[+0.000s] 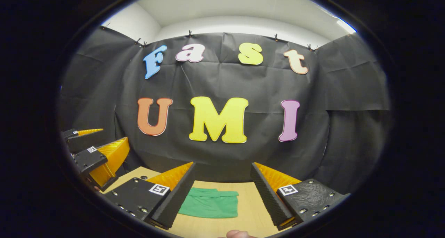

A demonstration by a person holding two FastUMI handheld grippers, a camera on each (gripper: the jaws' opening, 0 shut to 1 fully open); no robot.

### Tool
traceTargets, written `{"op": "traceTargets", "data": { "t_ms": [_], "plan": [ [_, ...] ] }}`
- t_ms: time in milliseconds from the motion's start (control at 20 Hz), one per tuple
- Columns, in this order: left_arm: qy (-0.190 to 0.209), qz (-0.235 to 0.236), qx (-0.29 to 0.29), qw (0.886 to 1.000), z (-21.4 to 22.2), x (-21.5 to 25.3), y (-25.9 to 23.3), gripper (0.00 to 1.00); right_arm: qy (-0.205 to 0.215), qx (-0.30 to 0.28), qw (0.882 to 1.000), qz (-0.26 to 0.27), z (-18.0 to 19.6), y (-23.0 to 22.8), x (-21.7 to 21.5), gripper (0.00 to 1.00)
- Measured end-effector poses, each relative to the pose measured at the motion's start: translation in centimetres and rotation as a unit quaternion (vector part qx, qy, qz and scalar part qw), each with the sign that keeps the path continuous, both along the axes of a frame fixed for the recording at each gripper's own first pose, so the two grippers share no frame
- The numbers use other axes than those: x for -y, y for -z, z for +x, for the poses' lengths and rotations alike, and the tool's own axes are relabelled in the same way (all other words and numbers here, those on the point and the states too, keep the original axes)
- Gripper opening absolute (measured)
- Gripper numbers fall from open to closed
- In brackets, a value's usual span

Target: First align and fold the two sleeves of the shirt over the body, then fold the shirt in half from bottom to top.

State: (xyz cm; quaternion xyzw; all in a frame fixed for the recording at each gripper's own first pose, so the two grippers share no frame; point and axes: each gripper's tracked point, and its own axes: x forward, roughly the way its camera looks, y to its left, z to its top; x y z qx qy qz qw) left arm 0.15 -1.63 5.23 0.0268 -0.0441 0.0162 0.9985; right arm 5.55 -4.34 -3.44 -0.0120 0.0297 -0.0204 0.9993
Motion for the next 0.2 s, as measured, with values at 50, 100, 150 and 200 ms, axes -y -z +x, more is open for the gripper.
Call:
{"op": "traceTargets", "data": {
  "t_ms": [50,100,150,200],
  "plan": [
    [0.000,-0.001,-0.002,1.000,0.01,0.02,0.17,0.98,0.000,0.001,1.000,-0.001,0.07,-0.02,0.01,0.98],
    [0.000,-0.002,-0.005,1.000,0.10,0.10,0.21,0.98,0.001,0.000,1.000,-0.002,0.04,0.01,0.08,0.98],
    [-0.001,-0.002,-0.006,1.000,0.16,0.09,0.29,0.98,0.000,-0.002,1.000,0.000,0.04,0.06,0.01,0.98],
    [0.000,-0.002,-0.007,1.000,0.21,0.07,0.36,0.98,0.002,-0.003,1.000,0.000,-0.08,0.07,0.05,0.98]
  ]
}}
